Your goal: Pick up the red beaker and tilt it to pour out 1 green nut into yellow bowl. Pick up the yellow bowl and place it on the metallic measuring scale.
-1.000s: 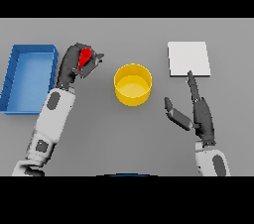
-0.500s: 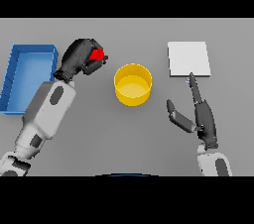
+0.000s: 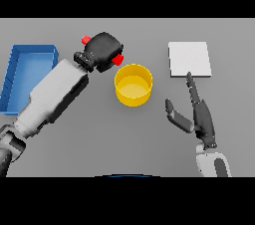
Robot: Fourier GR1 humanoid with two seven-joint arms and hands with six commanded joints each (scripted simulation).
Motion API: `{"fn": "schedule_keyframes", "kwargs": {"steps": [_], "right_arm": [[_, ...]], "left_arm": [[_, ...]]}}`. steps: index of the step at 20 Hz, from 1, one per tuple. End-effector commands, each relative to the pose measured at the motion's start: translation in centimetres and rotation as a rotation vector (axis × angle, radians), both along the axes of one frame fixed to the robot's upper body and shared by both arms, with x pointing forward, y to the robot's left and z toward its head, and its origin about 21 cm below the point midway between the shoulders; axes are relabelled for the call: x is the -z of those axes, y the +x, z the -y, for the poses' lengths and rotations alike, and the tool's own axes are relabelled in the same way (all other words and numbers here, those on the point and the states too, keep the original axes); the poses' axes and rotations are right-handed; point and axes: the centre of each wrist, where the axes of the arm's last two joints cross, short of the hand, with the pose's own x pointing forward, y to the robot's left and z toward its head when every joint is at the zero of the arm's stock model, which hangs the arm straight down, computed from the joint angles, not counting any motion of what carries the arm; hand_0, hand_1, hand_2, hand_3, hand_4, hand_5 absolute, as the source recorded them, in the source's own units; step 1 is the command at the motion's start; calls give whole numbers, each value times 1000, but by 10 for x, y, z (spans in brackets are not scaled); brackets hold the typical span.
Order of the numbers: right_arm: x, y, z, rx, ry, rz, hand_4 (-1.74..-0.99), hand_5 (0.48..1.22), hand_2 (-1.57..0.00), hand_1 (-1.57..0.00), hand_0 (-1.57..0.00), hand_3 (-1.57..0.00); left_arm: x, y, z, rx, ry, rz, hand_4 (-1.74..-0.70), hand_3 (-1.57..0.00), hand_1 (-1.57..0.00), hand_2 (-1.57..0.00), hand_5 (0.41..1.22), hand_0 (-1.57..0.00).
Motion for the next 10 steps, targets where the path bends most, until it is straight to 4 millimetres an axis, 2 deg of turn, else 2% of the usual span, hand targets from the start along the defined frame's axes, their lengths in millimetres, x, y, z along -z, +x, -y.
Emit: {"fn": "schedule_keyframes", "kwargs": {"steps": [1, 5, 10], "right_arm": [[0, -1, -1, -3, 4, 4, -1063, 681, 1, 1, 1, 1], [0, 1, 2, -1, 3, -24, -1065, 676, 1, 1, 1, 1], [1, 2, -1, -25, -4, -17, -1063, 694, 1, 1, 1, 1]], "left_arm": [[-3, 3, 3, 14, 67, 8, -1582, -1570, -1570, -1570, 1212, -1570], [-5, 7, 25, 67, 270, 35, -1672, -1571, -1571, -1571, 1217, -1571], [-13, 11, 38, 105, 499, 122, -1718, -1571, -1571, -1571, 1220, -1571]]}}
